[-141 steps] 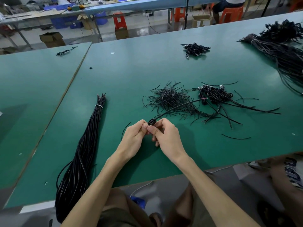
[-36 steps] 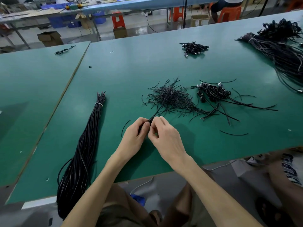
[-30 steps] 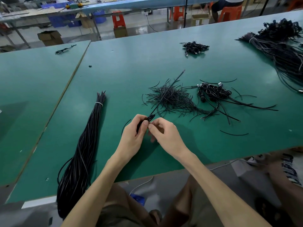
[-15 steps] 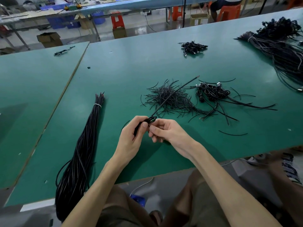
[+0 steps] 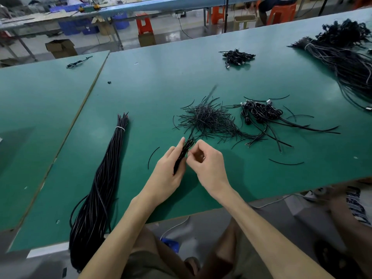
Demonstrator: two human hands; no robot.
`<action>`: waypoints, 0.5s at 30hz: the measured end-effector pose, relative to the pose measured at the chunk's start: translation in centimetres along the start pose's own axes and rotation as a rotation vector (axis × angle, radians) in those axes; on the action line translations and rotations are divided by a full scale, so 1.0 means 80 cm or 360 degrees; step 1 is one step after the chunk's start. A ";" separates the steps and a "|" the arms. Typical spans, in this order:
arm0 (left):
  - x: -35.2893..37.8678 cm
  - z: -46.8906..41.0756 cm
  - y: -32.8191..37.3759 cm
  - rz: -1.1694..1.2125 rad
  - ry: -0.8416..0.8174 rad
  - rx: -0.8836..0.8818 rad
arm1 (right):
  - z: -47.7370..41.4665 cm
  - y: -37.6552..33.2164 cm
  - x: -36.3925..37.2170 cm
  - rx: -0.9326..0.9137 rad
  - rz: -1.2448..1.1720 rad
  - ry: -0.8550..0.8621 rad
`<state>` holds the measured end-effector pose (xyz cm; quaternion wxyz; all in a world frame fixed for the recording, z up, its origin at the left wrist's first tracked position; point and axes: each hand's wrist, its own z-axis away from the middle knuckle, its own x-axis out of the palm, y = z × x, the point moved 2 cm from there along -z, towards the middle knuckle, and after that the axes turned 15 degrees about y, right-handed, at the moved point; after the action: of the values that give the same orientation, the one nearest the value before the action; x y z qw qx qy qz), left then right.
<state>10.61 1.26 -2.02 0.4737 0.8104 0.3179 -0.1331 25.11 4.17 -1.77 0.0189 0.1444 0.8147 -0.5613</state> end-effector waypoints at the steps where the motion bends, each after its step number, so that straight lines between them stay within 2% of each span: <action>1: 0.000 0.001 0.000 -0.0005 -0.0013 0.0003 | 0.002 -0.001 0.001 -0.0077 0.0107 0.0014; 4: -0.005 0.003 0.000 0.0102 0.0069 -0.0031 | 0.004 -0.001 0.004 -0.0106 0.0259 0.0026; 7: -0.008 0.004 0.001 0.0152 0.0102 0.0001 | -0.002 0.006 0.000 0.0052 0.0169 0.0001; 9: -0.009 0.003 -0.001 0.0194 0.0129 -0.0020 | -0.003 0.005 -0.001 0.0050 0.0160 -0.0068; 15: -0.023 -0.003 0.000 0.0304 0.0397 -0.0180 | 0.014 -0.018 0.004 -0.0442 0.0346 -0.0167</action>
<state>9.17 0.76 -0.91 0.4859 0.8193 0.3027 0.0322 24.28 2.75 -0.97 0.1416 0.1980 0.8619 -0.4449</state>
